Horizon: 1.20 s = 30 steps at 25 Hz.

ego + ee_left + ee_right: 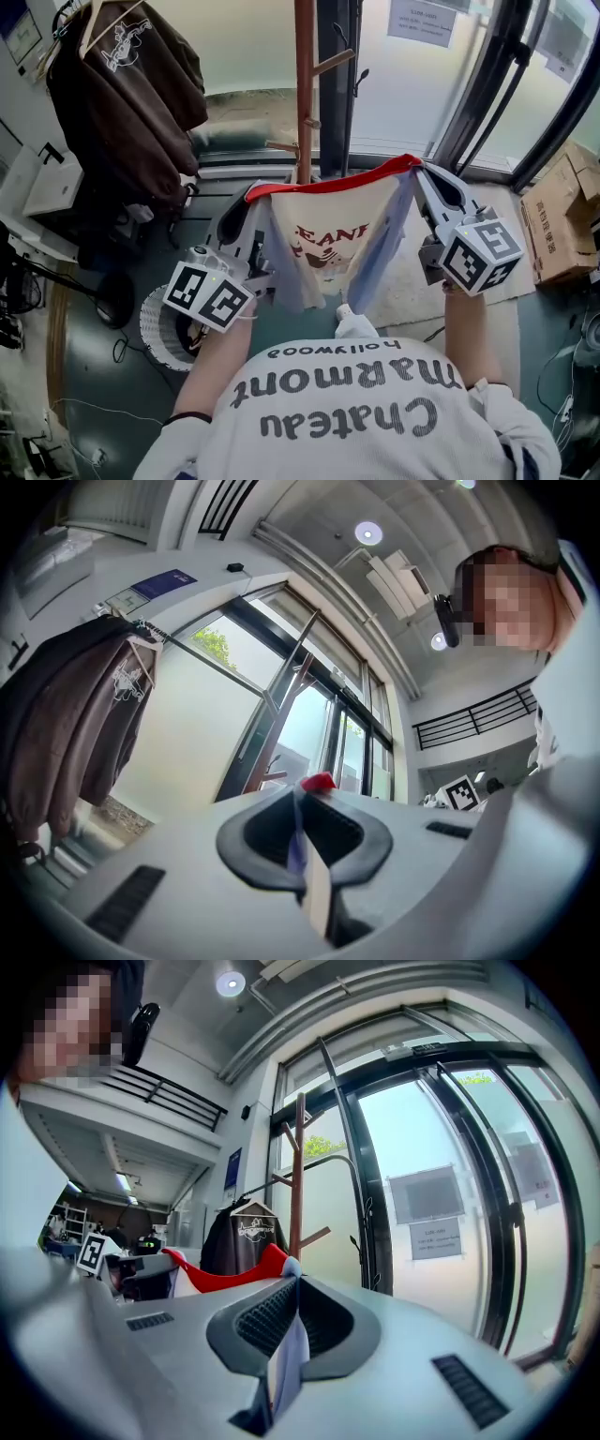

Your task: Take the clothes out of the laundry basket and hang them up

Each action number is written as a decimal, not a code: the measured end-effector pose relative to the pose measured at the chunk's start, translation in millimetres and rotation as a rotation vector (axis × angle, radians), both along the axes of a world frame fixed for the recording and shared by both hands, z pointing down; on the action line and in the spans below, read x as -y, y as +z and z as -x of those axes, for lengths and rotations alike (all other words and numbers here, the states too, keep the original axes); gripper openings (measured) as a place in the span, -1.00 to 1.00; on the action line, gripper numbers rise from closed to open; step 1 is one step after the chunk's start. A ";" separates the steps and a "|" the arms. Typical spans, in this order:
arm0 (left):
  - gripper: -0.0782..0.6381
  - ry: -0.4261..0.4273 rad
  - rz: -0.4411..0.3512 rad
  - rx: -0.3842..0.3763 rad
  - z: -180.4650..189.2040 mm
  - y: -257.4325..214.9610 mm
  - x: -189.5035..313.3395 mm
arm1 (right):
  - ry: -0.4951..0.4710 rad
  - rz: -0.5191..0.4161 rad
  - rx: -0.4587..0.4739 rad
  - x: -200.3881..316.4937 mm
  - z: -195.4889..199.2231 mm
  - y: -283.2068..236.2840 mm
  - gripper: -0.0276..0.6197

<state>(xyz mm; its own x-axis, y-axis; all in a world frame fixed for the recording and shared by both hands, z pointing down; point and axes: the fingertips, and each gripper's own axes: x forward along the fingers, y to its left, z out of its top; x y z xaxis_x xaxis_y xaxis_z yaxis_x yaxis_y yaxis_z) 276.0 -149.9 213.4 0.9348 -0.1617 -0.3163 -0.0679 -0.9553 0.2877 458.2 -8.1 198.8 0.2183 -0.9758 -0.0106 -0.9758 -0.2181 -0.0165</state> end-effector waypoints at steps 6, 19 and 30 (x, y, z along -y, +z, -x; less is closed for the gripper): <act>-0.72 -0.091 0.006 0.024 -23.5 0.6 32.5 | -0.109 0.019 -0.014 51.3 -38.3 4.3 -0.82; -0.72 -0.261 -0.186 0.019 -65.5 -71.0 86.5 | -0.330 -0.097 -0.092 122.7 -99.4 -68.9 -0.82; -0.72 -0.550 -0.187 0.163 -89.4 -57.4 151.7 | -0.394 -0.092 -0.154 185.2 -130.4 -64.8 -0.82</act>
